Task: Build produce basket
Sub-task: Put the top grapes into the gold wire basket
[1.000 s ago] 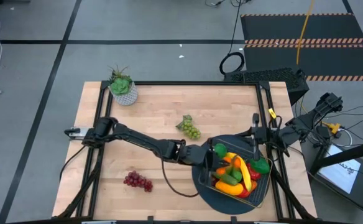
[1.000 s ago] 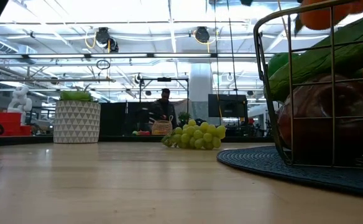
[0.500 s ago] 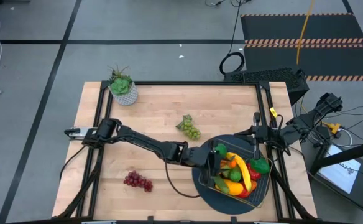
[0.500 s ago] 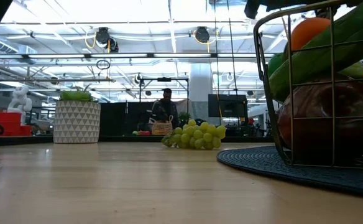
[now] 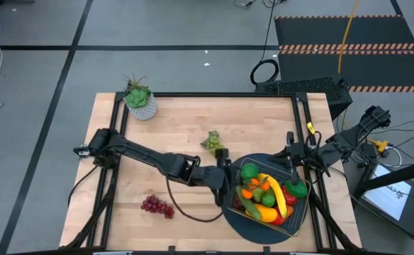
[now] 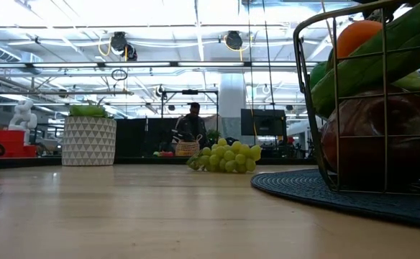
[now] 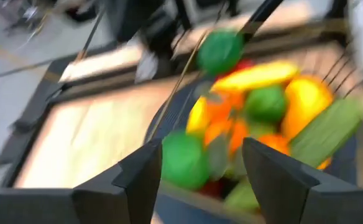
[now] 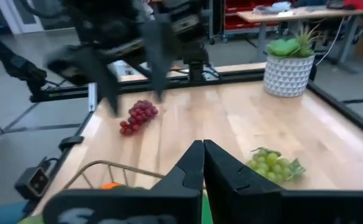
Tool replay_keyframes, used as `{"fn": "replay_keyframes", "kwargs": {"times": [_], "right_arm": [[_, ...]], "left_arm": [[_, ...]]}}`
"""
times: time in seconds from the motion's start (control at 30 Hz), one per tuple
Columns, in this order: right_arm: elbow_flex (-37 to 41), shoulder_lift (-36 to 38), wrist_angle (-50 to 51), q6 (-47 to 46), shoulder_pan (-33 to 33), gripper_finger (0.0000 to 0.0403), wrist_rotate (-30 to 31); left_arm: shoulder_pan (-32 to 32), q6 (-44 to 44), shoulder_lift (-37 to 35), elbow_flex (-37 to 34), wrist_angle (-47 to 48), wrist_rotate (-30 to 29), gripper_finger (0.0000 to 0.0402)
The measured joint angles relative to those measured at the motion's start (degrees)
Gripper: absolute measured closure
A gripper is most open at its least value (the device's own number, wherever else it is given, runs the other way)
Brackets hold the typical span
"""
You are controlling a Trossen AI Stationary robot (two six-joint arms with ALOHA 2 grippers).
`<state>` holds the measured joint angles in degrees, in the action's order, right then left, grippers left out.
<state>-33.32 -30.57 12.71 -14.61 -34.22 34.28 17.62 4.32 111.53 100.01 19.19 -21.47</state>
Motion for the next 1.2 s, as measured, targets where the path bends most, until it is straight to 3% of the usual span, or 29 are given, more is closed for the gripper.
{"fn": "replay_keyframes", "kwargs": {"times": [0.43,0.7,0.83,1.03,1.2], "right_arm": [[0.0,-0.31,4.07,-1.05,-0.04,0.0403,-1.55],[0.02,-0.31,8.61,-1.11,0.0,0.0403,-1.03],[0.01,-0.31,8.63,2.15,0.02,0.0403,6.22],[0.02,-0.35,8.5,10.81,0.45,0.0403,21.52],[0.0,-0.26,9.42,12.45,3.44,0.0403,27.51]], "left_arm": [[-9.31,-3.3,-0.23,-0.04,19.37,-2.04,0.0261],[-16.35,-7.88,-0.23,-0.55,23.34,1.05,0.027],[-17.76,-4.84,-1.66,-5.18,20.52,1.66,0.027],[-23.65,-0.46,-7.07,-18.0,6.55,7.52,0.027],[-28.14,-0.34,-12.44,-25.17,2.85,10.3,0.027]]}}
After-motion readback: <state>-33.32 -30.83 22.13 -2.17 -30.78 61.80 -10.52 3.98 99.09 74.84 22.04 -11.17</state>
